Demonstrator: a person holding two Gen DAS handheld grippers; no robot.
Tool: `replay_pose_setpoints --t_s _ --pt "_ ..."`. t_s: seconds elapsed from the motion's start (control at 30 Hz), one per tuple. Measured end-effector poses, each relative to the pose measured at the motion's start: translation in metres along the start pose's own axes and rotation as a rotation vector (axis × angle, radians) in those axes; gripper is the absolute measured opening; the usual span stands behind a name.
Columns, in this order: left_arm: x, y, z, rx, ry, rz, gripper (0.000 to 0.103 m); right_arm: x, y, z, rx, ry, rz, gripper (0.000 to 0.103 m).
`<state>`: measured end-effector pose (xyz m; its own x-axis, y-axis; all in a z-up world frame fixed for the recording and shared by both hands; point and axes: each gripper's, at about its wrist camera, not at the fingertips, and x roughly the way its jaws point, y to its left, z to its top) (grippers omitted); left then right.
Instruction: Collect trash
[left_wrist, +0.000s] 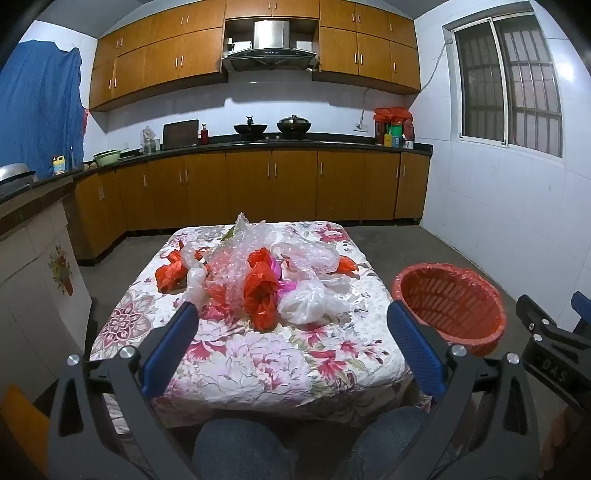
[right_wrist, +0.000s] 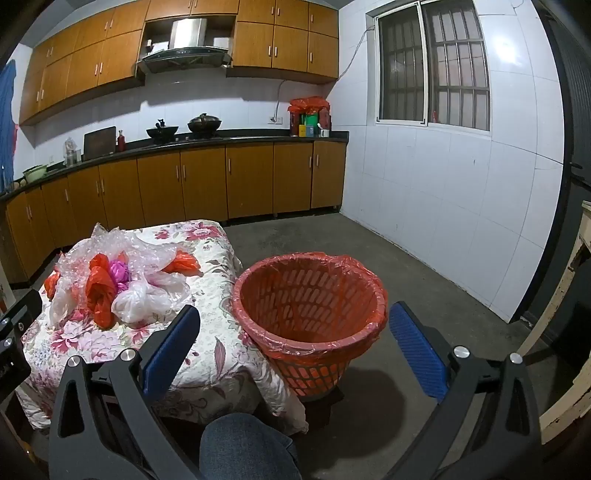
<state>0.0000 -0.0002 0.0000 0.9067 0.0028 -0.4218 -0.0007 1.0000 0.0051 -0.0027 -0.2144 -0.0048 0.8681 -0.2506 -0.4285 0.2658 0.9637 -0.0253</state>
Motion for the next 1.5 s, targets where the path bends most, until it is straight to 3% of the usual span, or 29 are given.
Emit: replay_pose_setpoints --t_s 1.5 --pt "0.0038 -0.0005 -0.0035 -0.002 0.013 0.002 0.099 0.005 0.0013 -0.0001 -0.007 0.017 -0.003 0.101"
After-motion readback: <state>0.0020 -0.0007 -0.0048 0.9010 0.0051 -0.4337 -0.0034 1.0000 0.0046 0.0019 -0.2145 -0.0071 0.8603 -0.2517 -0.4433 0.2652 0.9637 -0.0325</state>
